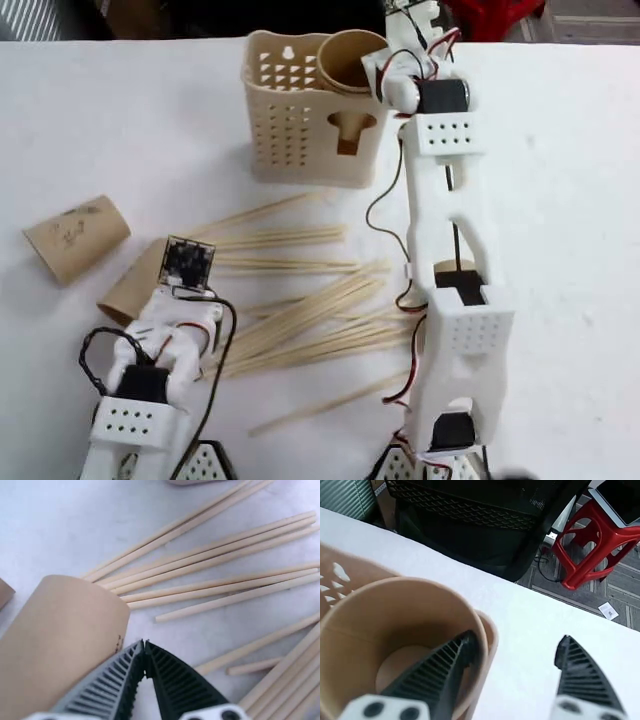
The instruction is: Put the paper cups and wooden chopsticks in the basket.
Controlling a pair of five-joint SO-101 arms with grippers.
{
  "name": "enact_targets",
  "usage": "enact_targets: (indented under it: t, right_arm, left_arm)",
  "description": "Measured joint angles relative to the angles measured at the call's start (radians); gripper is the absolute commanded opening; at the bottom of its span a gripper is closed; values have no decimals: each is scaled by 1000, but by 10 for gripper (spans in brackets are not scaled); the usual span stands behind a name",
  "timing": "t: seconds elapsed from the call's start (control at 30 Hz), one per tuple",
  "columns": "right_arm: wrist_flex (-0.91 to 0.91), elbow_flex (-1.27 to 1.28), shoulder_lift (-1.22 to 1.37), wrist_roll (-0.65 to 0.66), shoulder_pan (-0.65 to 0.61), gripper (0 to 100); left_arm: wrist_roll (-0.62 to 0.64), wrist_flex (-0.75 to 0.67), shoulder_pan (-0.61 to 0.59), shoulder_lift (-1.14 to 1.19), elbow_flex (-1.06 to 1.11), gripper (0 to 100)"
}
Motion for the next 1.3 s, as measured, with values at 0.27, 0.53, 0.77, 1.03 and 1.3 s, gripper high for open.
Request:
enact_targets:
  t: [0.27,0.53,0.77,1.03,1.3]
  right_arm:
    - [209,0,-209,0,3,265]
    - [439,0,-428,0,6,265]
    - [718,0,-505,81,135,265]
    - [756,206,-505,55,256,265]
    - [628,540,-531,54,273,266]
  left_arm:
    - [0,0,0,0,0,25]
    - [0,0,0,0,0,25]
    - [0,0,0,0,0,25]
    - [0,0,0,0,0,25]
    - [0,0,0,0,0,25]
